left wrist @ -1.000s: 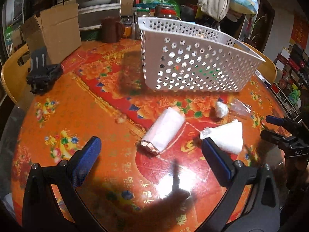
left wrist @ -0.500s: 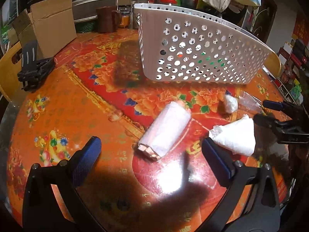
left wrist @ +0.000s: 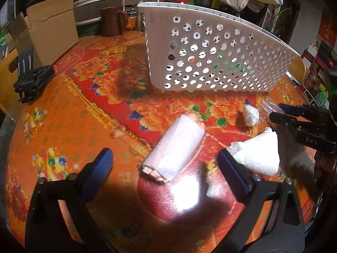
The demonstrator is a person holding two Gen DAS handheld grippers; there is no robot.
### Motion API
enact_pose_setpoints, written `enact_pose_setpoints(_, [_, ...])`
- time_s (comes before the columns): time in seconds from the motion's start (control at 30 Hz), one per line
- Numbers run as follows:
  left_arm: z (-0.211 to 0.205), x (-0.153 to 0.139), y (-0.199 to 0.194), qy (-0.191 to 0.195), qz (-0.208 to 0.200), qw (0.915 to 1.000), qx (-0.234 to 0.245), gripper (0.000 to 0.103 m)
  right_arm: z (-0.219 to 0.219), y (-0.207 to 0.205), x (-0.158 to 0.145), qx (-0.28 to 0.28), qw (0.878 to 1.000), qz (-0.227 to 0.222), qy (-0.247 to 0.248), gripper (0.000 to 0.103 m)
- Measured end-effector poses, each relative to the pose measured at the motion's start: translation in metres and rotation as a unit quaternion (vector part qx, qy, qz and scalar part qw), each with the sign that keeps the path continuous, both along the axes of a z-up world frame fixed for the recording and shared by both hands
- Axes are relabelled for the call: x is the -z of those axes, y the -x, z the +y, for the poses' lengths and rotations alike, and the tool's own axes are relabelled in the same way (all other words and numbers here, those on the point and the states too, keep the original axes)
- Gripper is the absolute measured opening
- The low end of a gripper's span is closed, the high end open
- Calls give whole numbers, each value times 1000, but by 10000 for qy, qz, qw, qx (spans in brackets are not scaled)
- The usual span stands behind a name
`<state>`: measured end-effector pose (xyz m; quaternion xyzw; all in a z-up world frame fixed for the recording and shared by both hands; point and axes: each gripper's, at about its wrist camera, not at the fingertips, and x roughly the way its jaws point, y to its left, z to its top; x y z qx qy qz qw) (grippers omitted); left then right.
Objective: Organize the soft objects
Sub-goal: 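Grasp the rolled pink-white towel with the left tool while the right tool grasps the clear cup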
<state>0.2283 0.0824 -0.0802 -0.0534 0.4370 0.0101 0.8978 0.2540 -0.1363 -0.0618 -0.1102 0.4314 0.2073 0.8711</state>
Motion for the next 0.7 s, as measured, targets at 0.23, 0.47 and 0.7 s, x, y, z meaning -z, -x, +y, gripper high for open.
enact_pose_setpoints(0.23, [-6,4,1,-101,31,9999,134,60,6,3,0,-122,9999,-29,22,36])
enact_pose_setpoints(0.47, [-12,1,5,-93,-48,9994,316,36,7,6,0,-179,9998,-27,-22,29])
enact_pose_setpoints(0.7, [-16,-6,15,-69,-204,9988,437,29,10,10,0,-248,9997,-24,-34,29])
